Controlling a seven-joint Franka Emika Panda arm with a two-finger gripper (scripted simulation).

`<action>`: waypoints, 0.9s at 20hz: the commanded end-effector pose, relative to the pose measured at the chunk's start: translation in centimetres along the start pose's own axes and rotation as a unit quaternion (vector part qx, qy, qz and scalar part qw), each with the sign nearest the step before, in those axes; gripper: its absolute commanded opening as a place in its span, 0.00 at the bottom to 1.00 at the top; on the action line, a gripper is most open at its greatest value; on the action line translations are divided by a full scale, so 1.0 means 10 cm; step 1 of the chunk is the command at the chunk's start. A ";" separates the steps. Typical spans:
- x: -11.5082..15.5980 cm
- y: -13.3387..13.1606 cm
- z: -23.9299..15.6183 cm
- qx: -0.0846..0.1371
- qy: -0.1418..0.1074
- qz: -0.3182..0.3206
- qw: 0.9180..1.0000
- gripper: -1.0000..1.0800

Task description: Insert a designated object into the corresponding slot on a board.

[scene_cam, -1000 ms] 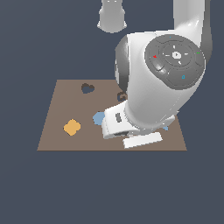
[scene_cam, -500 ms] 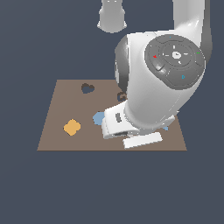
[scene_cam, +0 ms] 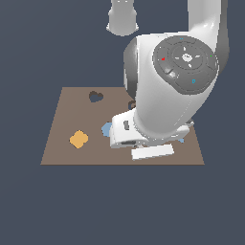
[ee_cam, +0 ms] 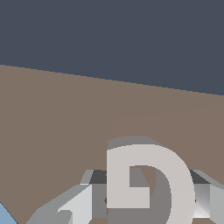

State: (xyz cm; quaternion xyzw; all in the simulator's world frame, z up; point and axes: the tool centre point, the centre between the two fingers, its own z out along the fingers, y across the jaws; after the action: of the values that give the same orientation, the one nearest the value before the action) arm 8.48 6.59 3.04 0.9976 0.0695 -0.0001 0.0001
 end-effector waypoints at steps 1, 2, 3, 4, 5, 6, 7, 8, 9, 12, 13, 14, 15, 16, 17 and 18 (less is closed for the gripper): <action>-0.03 0.03 0.00 0.000 0.000 0.020 1.000 0.00; -0.04 0.05 -0.01 0.000 0.000 0.029 1.000 0.00; -0.06 0.06 -0.01 0.000 0.000 0.040 0.999 0.00; -0.08 0.08 -0.01 0.000 0.000 0.051 0.999 0.00; -0.10 0.09 -0.01 0.000 0.000 0.064 0.998 0.00; -0.12 0.11 -0.01 0.000 0.000 0.077 0.997 0.00; -0.14 0.13 -0.01 0.000 0.000 0.091 0.996 0.00; -0.17 0.15 -0.02 0.000 0.000 0.105 0.994 0.00; -0.19 0.16 -0.02 0.000 0.000 0.121 0.993 0.00; -0.29 0.22 -0.02 0.000 0.000 0.172 0.985 0.00; -0.32 0.23 -0.03 0.000 0.000 0.190 0.982 0.00; -0.36 0.25 -0.03 0.000 0.000 0.210 0.978 0.00; -0.40 0.26 -0.03 0.000 0.000 0.229 0.973 0.00; -0.44 0.28 -0.04 0.000 0.000 0.250 0.968 0.00; -0.49 0.29 -0.04 0.000 0.000 0.271 0.963 0.00; -0.53 0.30 -0.04 0.000 0.000 0.293 0.956 0.00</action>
State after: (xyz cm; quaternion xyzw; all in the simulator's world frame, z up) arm 4.24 3.12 3.39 0.9812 -0.1929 0.0001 0.0002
